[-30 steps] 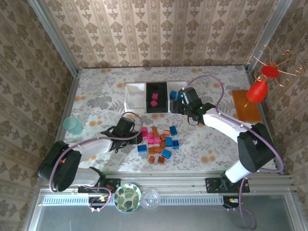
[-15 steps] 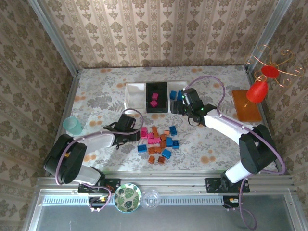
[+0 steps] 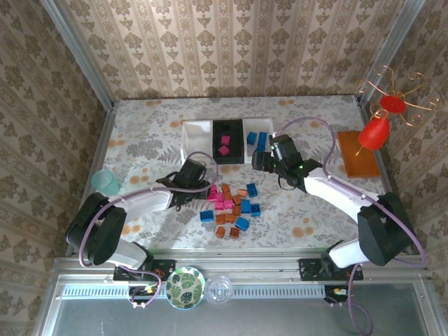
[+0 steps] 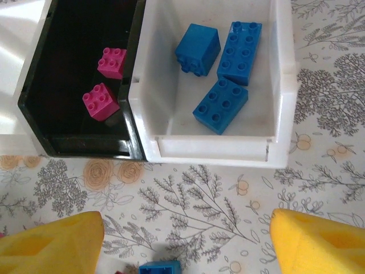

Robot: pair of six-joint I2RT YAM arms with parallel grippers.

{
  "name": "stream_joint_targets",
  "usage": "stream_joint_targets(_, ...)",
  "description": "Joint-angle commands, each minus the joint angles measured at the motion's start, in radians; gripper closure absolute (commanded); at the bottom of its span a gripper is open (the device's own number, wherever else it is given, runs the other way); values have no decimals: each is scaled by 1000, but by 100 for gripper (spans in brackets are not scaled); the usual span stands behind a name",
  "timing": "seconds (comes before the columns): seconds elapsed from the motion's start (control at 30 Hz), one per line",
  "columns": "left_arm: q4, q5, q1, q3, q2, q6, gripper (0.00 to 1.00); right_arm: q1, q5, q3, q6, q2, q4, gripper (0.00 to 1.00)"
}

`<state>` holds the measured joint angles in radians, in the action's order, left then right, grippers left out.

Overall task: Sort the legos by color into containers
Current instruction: Pick up the lego from the center of the table, then place the lego in the container.

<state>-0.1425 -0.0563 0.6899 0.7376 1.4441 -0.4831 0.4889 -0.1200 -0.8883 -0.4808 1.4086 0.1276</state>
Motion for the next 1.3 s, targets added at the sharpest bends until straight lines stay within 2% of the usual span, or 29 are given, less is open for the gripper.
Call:
stream_joint_targets(0.0,-36,-1,14,150,-10,46,70,2,13,57,-36,-72,-26,22)
stream_joint_targets(0.13,-57,3,1,329,105,90,70,2,10,107,-36,-119,-6,22)
stream_joint_targets(0.3,-98,23,-38,580,347,121,72,2,13,164,-46,-178,21,22)
stream_joint_targets(0.47,-149,12,-63,786,523,122,71,13,21,208,-59,-238,50,22)
stream_joint_targets(0.6,-159,32,-78,843,564,98,46,32,51,222,-63,-258,78,21)
stream_joint_targets(0.73,-104,57,-68,777,461,87,27,71,70,242,-71,-249,82,21)
stream_joint_targets(0.83,-52,77,-52,682,336,73,20,110,83,251,-74,-219,71,21)
stream_joint_targets(0.93,22,117,-33,540,197,35,14,151,100,254,-76,-176,55,23)
stream_joint_targets(1.03,96,139,-4,373,45,-1,1,195,105,256,-82,-136,40,24)
stream_joint_targets(1.27,155,59,76,28,-264,-62,0,286,85,270,-110,-97,43,24)
